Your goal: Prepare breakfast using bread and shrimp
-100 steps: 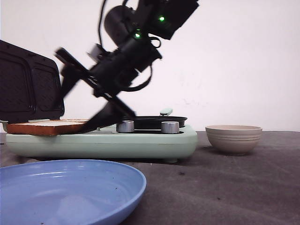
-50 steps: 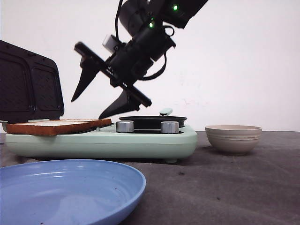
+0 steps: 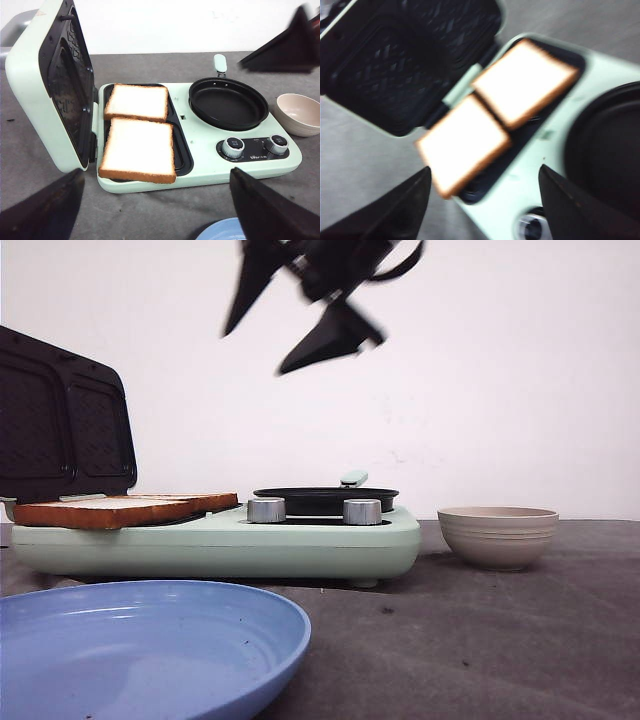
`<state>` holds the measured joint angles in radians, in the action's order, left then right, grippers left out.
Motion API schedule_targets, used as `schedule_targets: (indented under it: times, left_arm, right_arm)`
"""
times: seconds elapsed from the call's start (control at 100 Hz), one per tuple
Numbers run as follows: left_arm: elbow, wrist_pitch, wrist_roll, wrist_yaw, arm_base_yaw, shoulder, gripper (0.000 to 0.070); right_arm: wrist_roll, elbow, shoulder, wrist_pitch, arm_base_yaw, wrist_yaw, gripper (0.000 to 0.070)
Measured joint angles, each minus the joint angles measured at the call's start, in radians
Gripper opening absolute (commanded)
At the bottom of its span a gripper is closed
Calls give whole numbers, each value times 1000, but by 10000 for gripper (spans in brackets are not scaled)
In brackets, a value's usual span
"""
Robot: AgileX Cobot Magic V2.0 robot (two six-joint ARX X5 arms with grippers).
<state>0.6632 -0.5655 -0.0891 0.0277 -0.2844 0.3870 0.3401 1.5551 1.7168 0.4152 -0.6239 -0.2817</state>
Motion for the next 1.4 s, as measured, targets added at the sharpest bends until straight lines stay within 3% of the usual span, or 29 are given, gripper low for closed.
schedule_targets:
  times: [0.14,0.36,0.47,0.69,1.04,1.4]
  left_arm:
    - [0,-14,0,0,0,0,516]
    - [0,-38,-3,0,0,0,516]
    - [0,-46,-4,0,0,0,516]
    - [0,-52,-4,0,0,0,516]
    - [0,-52,-4,0,0,0,514]
    - [0,-51,-4,0,0,0,514]
  right_arm:
    - [-99,0,-97,92,18,93,421]
    - [-195,0,-202,203,35,166,414]
    - [-219,-37,-259,189,39,207,409]
    - [-257,-236,-461,100,53,209,408]
    - [-245,-738,-873,-8,70,257,409]
    - [-73,-1104,-1242,-10,70,305,409]
